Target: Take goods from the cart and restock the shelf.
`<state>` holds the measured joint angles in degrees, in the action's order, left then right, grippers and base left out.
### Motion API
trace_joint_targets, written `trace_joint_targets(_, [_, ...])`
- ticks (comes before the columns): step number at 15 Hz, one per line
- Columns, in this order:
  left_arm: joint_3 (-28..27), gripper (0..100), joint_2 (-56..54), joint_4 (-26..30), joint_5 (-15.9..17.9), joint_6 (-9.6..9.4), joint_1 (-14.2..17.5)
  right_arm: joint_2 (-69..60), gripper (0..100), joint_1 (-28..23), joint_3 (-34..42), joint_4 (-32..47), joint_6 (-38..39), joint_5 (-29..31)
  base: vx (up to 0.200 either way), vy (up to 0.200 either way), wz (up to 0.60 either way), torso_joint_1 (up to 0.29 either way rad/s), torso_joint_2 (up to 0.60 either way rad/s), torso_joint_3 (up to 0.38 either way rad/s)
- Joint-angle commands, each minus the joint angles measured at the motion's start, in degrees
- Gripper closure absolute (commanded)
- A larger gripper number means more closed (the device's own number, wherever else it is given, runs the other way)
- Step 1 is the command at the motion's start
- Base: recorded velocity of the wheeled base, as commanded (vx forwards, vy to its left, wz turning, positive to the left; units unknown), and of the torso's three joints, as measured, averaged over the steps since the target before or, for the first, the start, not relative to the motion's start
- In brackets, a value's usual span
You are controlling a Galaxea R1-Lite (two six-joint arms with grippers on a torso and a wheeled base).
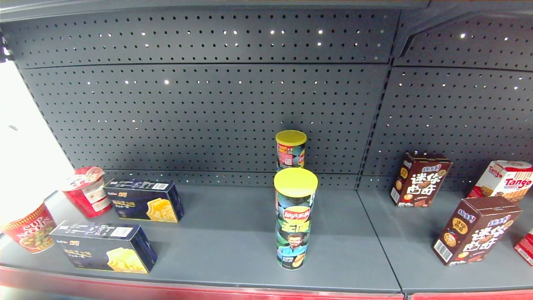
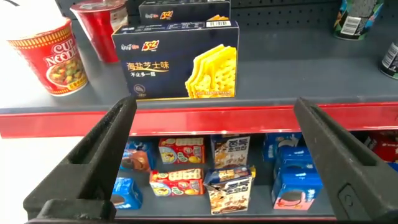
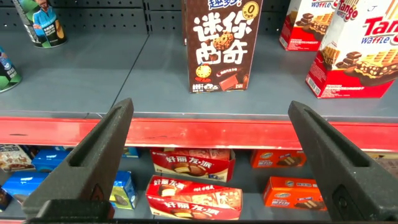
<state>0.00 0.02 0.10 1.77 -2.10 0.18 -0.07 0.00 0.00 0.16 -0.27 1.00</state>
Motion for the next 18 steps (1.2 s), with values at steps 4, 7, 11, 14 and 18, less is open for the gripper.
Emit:
trace_joint_targets(4, [0.0, 0, 0.0, 0.0, -0.2, 0.34, 0.0, 0.1, 0, 0.0, 0.0, 0.0, -0.2, -0.2, -0.15, 0.0, 0.0, 0.009, 0.0, -0.001])
trace_joint_targets(7, [0.0, 0, 0.0, 0.0, -0.2, 0.25, 0.0, 0.1, 0, 0.0, 0.0, 0.0, 0.0, -0.2, 0.0, 0.0, 0.0, 0.0, 0.0, 0.0])
trace_joint_targets(11, [0.0, 0, 0.0, 0.0, -0.1, 0.25, 0.0, 0.1, 0, 0.0, 0.0, 0.0, -0.1, -0.5, 0.0, 0.0, -0.15, 0.007, 0.0, -0.001])
trace_joint_targets(14, [0.0, 0, 0.0, 0.0, -0.2, 0.34, 0.0, 0.1, 0, 0.0, 0.0, 0.0, -0.1, -0.5, 0.0, 0.0, 0.0, 0.0, 0.0, 0.0])
trace_joint_targets(18, [0.0, 0, 0.0, 0.0, -0.2, 0.34, 0.0, 0.1, 0, 0.0, 0.0, 0.0, -0.1, -0.5, 0.0, 0.0, 0.0, 0.0, 0.0, 0.0])
